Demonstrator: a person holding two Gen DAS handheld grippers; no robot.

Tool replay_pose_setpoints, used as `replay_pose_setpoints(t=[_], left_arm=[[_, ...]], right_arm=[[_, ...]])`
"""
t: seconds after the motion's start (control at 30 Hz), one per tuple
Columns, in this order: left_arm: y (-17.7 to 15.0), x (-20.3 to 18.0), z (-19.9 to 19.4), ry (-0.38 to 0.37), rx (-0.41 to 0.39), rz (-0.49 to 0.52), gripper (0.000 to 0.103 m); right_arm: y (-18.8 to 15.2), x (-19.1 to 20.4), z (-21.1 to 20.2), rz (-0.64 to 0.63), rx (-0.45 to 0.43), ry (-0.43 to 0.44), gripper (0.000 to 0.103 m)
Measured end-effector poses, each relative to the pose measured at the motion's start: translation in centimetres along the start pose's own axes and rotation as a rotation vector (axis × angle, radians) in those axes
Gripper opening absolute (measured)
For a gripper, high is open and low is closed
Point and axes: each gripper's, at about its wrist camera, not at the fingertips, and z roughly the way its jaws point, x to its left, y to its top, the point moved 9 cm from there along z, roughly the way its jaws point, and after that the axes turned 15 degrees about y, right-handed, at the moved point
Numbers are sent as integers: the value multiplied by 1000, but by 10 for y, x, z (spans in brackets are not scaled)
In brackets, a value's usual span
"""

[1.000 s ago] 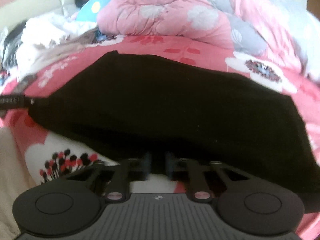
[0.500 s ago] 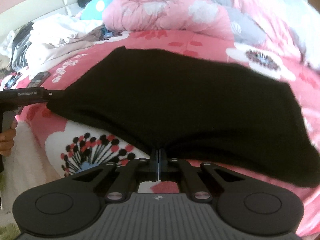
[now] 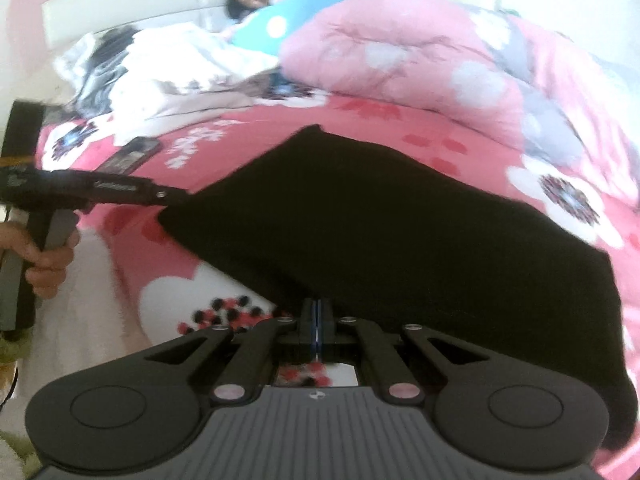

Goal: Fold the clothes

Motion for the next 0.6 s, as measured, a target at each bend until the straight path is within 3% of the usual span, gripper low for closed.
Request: replay_pose_setpoints(t=[0.07,0.13,0.2,0.3,0.4,0.6], left_arm=[[0,1,-1,0,0,-4,61],[-1,3,-2,0,0,-7,61],[-1,4,-3,0,0,-11,61],[-1,7,-6,-11,2,-26,61],[-1,12,-10,-19,0,-45,61],[0,24,-19,9,-12,-65,61]], right_arm=[[4,10,13,-45,3,19,3],[7,15,31,-76,16,35,16],[4,15,48,-80,39,40,23],[-4,12,68,-85,59,50,22],[-4,17,61,-43,57,105,6],[-18,27,47,101,57,258,3]])
